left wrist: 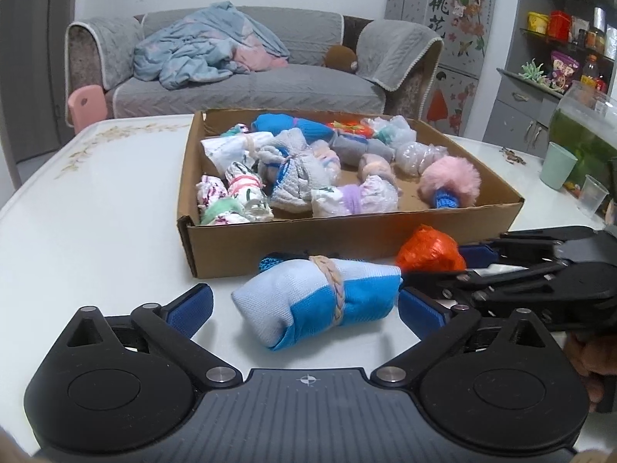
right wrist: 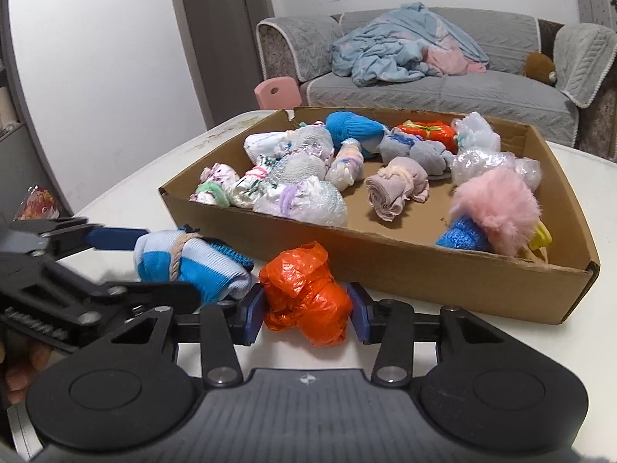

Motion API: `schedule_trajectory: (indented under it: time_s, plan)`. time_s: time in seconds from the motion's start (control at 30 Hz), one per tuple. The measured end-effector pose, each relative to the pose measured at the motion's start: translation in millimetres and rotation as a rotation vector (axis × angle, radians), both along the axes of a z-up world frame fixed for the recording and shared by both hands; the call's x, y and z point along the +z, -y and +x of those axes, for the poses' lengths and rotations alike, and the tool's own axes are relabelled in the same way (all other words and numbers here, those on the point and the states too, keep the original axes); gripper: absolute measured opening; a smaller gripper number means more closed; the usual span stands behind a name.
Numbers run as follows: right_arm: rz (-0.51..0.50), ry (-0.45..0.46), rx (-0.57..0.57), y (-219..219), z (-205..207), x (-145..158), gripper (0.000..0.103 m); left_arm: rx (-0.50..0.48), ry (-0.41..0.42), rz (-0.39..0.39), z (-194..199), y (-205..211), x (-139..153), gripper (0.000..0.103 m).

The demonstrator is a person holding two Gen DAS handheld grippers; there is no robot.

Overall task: Organize objects
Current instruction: 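Grasp the blue-white sock roll with the left tool while the right tool grasps the orange bag bundle, then lift both bundles, carry them over the box and lower them inside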

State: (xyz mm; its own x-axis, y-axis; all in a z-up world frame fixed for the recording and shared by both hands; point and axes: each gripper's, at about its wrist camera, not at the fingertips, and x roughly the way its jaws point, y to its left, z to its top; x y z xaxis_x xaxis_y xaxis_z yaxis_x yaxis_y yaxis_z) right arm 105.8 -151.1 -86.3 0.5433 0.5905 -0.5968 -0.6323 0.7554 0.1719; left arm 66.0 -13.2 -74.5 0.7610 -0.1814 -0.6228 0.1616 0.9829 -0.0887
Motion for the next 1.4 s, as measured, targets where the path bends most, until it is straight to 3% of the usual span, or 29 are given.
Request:
schedule_trajectory:
  time_s: [0.27, 0.37, 0.43, 0.63, 0.8, 1.2, 1.4]
  plan:
    - [-0.004, 0.018, -0.012, 21, -19, -1, 0.041, 0.037, -0.013, -0.021, 14, 4, -9, 0.102]
    - [0.008, 0.016, -0.031, 28, -17, -1, 0.041, 0.013, -0.010, 0.004, 15, 8, -12, 0.093]
    - [0.010, 0.013, -0.035, 31, -15, -1, 0.041, 0.001, 0.004, 0.027, 14, 10, -13, 0.081]
    - [0.014, 0.016, -0.032, 30, -15, -3, 0.041, -0.020, 0.035, 0.044, 8, 9, -14, 0.071]
    - [0.015, 0.014, -0.029, 33, -17, -3, 0.041, -0.064, 0.038, 0.054, -2, 9, -12, 0.069]
    - [0.011, 0.043, -0.034, 38, -36, -2, 0.040, -0.028, 0.044, 0.100, -37, 8, -6, 0.069]
    - [0.028, 0.063, -0.041, 54, -54, 0, 0.040, -0.091, 0.072, 0.112, -65, 14, 4, 0.069]
